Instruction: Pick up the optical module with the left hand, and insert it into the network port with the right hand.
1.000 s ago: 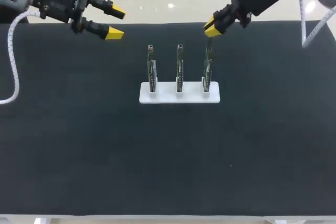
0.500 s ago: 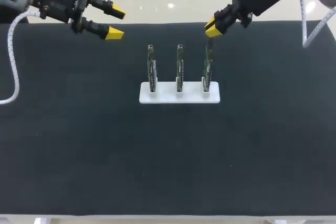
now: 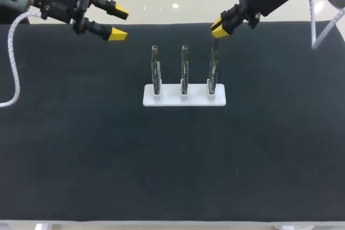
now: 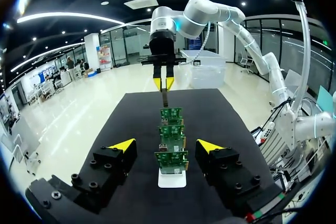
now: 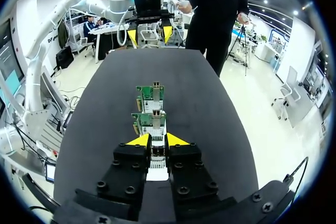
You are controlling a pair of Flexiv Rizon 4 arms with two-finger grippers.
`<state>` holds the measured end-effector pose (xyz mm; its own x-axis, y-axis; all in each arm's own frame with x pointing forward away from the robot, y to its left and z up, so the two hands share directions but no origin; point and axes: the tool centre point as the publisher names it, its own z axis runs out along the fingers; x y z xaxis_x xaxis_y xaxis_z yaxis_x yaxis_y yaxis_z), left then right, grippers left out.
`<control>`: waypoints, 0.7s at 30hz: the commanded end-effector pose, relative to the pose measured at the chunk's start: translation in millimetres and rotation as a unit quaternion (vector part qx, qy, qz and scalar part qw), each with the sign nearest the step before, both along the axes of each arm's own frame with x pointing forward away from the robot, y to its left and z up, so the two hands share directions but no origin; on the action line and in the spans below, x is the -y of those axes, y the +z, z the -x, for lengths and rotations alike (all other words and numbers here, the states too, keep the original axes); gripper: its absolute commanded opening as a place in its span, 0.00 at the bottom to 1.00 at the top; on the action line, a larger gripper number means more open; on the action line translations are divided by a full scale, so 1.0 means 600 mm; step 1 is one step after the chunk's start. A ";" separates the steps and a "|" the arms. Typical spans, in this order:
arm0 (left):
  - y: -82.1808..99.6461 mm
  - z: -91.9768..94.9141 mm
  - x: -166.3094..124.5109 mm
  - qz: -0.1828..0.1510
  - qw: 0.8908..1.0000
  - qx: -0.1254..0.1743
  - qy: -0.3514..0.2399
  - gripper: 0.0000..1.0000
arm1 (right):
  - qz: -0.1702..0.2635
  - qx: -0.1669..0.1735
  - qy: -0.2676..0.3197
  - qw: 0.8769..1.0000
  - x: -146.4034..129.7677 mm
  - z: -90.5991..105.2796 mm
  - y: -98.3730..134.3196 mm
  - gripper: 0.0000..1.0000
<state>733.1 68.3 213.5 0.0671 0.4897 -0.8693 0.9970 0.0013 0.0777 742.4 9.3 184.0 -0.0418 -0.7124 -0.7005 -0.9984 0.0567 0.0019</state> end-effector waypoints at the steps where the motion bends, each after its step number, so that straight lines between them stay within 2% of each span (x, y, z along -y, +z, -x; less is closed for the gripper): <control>1: -0.001 0.001 0.001 -0.001 1.000 0.001 0.001 1.00 | -0.002 0.003 0.000 1.000 -0.004 -0.004 -0.005 0.00; 20: -0.001 0.001 0.001 -0.001 1.000 0.001 0.001 1.00 | -0.006 -0.003 0.000 1.000 -0.007 -0.004 -0.006 0.02; 21: -0.001 0.001 0.001 -0.001 1.000 0.001 0.001 1.00 | -0.008 -0.006 0.000 1.000 -0.007 -0.004 -0.005 0.47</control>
